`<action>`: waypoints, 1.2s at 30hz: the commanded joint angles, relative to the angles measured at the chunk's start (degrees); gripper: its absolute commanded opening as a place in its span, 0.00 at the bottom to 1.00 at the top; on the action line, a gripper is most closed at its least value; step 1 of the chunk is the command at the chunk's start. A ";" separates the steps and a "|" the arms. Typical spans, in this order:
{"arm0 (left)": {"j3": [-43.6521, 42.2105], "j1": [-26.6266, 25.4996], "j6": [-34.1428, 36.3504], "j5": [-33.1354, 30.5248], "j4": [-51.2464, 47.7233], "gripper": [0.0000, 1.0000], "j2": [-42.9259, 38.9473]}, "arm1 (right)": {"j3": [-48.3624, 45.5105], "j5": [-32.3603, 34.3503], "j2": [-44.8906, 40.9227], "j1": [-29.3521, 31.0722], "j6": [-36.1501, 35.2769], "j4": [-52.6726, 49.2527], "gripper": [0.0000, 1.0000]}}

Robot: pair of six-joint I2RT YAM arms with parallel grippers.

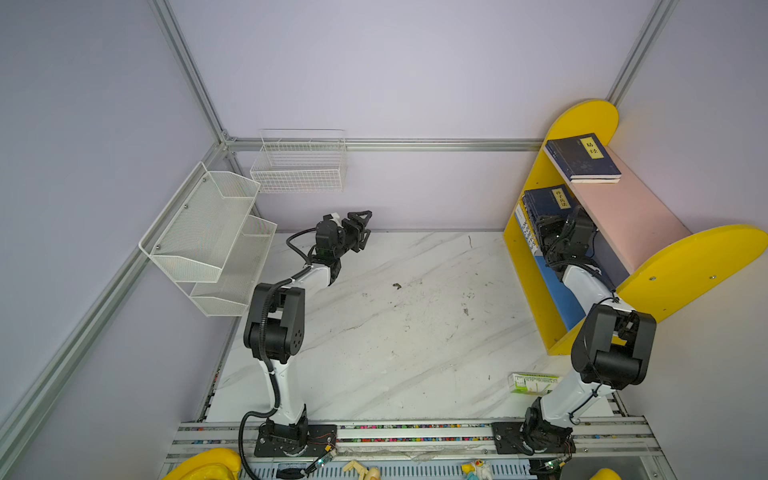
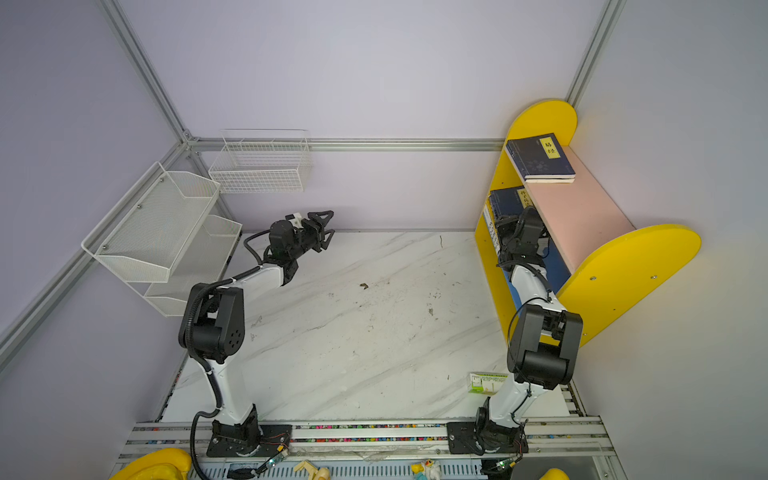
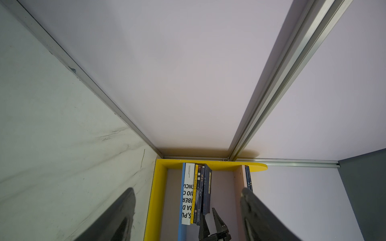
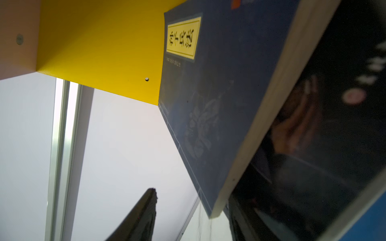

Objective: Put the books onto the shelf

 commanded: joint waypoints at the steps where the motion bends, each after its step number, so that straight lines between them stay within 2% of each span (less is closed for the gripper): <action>1: -2.28 0.09 -0.61 0.73 2.93 0.78 -3.99 | 4.00 5.56 -8.10 -1.77 -0.50 -5.65 0.58; 16: -3.26 0.09 -0.53 0.77 3.31 0.78 -4.80 | -0.72 9.45 -12.08 -1.74 1.02 -0.38 0.59; 23: -2.86 0.09 3.07 3.70 1.42 0.81 -5.33 | -4.67 6.69 -14.63 -1.68 0.25 0.15 0.59; 25: -2.47 0.09 6.54 6.15 -1.19 0.85 -5.81 | -6.88 4.74 -15.64 -1.38 -0.65 -0.13 0.60; 27: -2.82 0.09 11.10 8.07 -5.60 0.90 -7.12 | -8.93 2.72 -16.99 -0.55 -4.01 -0.25 0.69; 29: -4.06 0.07 18.20 9.13 -11.59 0.99 -9.51 | -11.00 2.50 -18.43 1.67 -9.06 -1.44 0.79; 31: -6.07 0.09 24.83 8.21 -18.46 1.00 -12.60 | -12.95 4.21 -21.05 4.31 -13.86 -4.02 0.83; 33: -8.34 0.09 32.01 4.65 -26.92 1.00 -15.96 | -15.25 6.35 -22.40 6.95 -19.03 -7.11 0.87; 36: -14.56 0.09 40.76 -5.83 -35.28 1.00 -21.88 | -21.77 10.04 -25.14 9.90 -23.71 -8.79 0.90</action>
